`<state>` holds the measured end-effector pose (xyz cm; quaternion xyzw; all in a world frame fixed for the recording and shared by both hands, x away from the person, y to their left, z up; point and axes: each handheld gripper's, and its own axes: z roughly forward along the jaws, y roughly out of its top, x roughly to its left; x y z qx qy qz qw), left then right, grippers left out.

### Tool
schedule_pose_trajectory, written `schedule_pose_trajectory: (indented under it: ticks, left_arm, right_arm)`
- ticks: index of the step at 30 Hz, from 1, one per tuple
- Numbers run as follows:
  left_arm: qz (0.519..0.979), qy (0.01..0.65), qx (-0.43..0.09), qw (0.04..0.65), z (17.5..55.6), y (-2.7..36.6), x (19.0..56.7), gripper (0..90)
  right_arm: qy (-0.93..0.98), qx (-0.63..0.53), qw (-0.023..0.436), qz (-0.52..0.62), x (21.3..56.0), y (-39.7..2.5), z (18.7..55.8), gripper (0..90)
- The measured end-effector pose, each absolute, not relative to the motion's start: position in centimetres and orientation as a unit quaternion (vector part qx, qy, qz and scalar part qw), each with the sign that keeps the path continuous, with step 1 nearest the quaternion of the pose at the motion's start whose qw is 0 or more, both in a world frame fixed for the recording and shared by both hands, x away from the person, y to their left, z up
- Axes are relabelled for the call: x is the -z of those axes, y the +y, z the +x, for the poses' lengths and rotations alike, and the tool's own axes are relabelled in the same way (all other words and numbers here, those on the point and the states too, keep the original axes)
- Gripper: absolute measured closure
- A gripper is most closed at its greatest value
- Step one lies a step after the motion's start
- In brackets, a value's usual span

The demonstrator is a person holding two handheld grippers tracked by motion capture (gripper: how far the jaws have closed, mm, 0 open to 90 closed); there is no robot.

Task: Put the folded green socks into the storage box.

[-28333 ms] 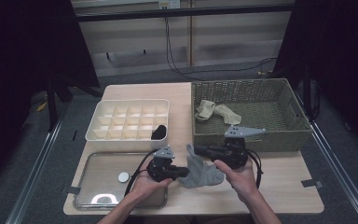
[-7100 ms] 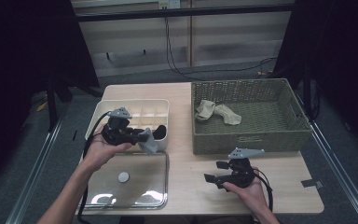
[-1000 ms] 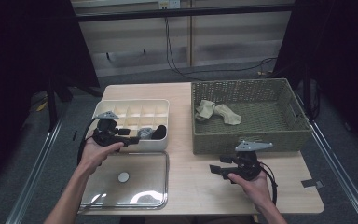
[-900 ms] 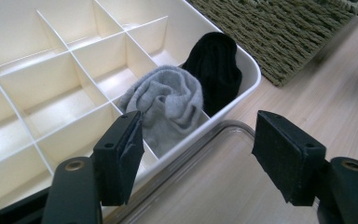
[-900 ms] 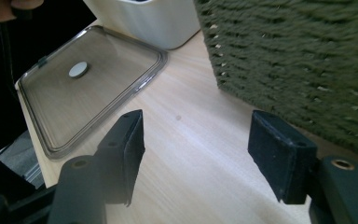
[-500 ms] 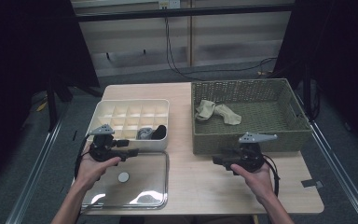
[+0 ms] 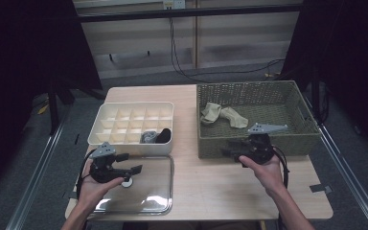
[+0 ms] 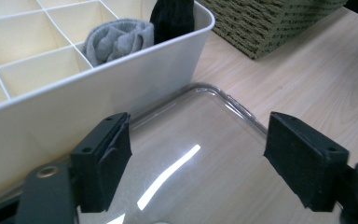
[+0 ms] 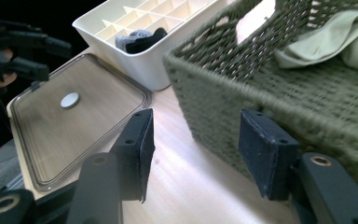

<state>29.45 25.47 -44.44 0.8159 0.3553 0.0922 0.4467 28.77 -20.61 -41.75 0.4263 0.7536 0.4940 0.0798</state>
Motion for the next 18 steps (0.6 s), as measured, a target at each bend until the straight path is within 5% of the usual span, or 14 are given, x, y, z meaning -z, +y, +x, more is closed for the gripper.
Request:
schedule_pose_trajectory:
  ticks: [18]
  left_arm:
    - [0.827, 0.339, -0.083, 0.442, 25.2, 24.8, 46.2, 13.6]
  right_arm:
    - [0.768, -0.463, 0.098, 0.432, 38.3, -22.2, 35.2, 45.0]
